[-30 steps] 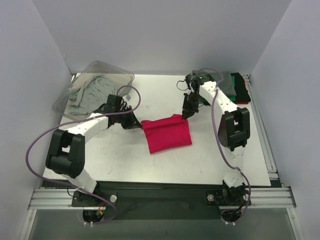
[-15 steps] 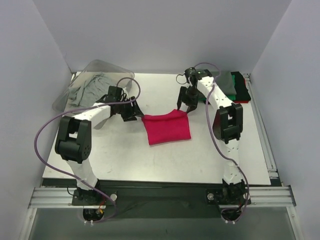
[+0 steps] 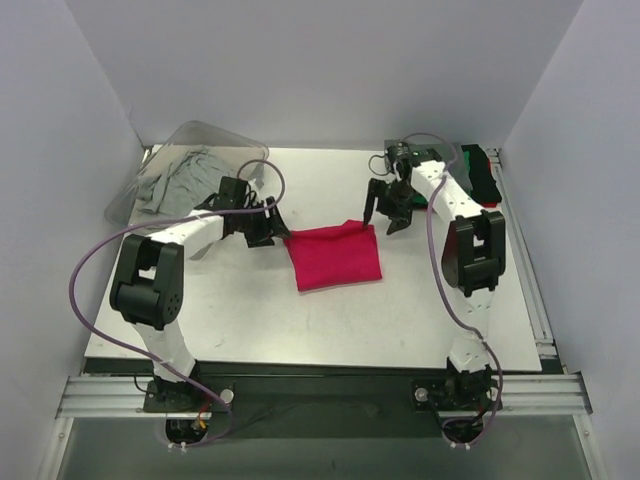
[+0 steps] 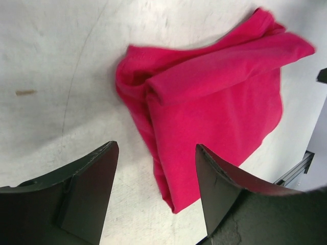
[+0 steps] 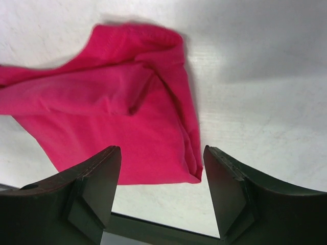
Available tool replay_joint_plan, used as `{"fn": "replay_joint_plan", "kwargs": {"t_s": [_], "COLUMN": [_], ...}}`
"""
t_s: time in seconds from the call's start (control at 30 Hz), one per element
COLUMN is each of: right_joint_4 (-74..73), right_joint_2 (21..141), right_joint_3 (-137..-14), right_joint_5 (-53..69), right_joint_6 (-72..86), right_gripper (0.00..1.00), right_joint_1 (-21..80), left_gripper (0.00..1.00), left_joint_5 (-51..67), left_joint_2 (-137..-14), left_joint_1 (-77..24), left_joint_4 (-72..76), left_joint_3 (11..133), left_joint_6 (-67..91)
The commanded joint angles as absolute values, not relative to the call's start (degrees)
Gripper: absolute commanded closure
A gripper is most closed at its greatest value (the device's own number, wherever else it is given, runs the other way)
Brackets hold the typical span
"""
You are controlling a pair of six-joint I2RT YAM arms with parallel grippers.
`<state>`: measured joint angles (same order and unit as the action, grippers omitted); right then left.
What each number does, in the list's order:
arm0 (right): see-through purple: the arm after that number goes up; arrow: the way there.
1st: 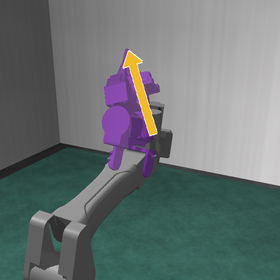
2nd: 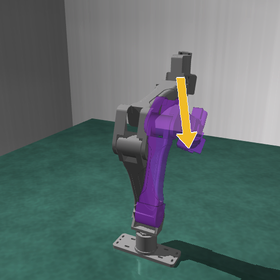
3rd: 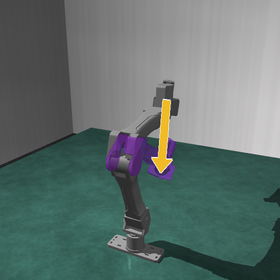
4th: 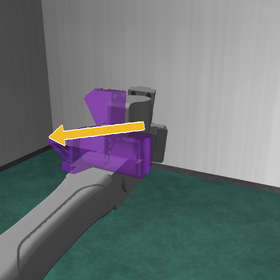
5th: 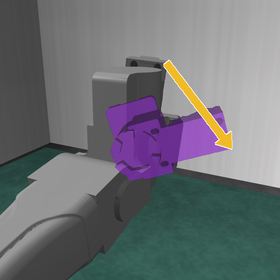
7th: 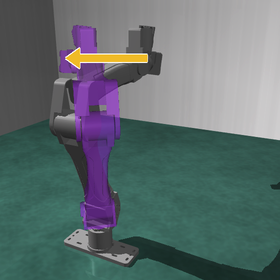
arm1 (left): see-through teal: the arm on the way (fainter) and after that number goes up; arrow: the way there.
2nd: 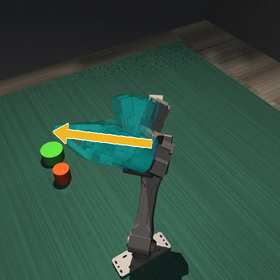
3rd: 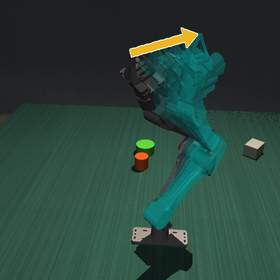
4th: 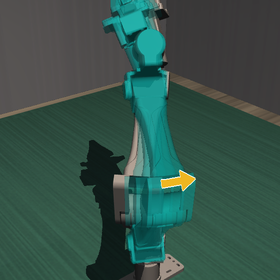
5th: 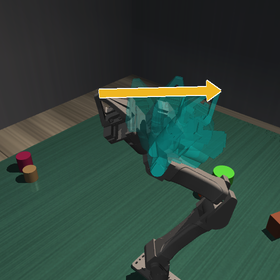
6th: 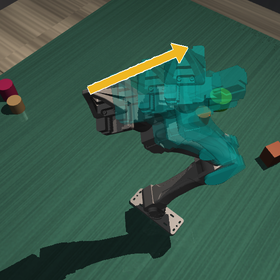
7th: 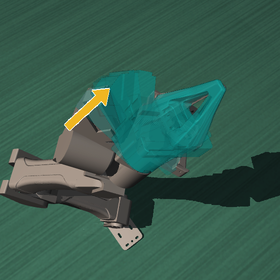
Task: Fold and stack the t-shirts
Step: Fold the long partially folded tshirt into a neat square
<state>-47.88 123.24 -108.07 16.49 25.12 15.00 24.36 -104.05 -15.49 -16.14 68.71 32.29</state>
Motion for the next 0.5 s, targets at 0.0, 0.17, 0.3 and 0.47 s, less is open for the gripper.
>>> {"fn": "replay_joint_plan", "kwargs": {"t_s": [0.0, 0.17, 0.3, 0.47], "right_joint_4": [-43.79, -34.75, -29.98, -27.51], "right_joint_2": [117.08, 113.38, 113.02, 115.49], "right_joint_3": [-100.76, -91.16, -86.49, -84.29], "right_joint_5": [20.74, 28.36, 33.13, 37.09], "right_joint_6": [22.06, 21.8, 21.8, 20.66], "right_gripper": [0.33, 0.32, 0.31, 0.31], "right_joint_1": [13.63, 11.96, 10.29, 8.35], "left_gripper": [0.28, 0.27, 0.25, 0.25], "left_joint_5": [24.96, 25.49, 27.07, 28.13], "left_joint_2": [-101.43, -102.13, -103.62, -106.7], "left_joint_1": [-16.43, -17.22, -17.4, -17.4], "left_joint_4": [-13.8, -12.22, -8.63, -5.8], "left_joint_3": [65.49, 63.63, 63.02, 63.11], "left_joint_6": [31.46, 31.99, 32.87, 34.63]}}
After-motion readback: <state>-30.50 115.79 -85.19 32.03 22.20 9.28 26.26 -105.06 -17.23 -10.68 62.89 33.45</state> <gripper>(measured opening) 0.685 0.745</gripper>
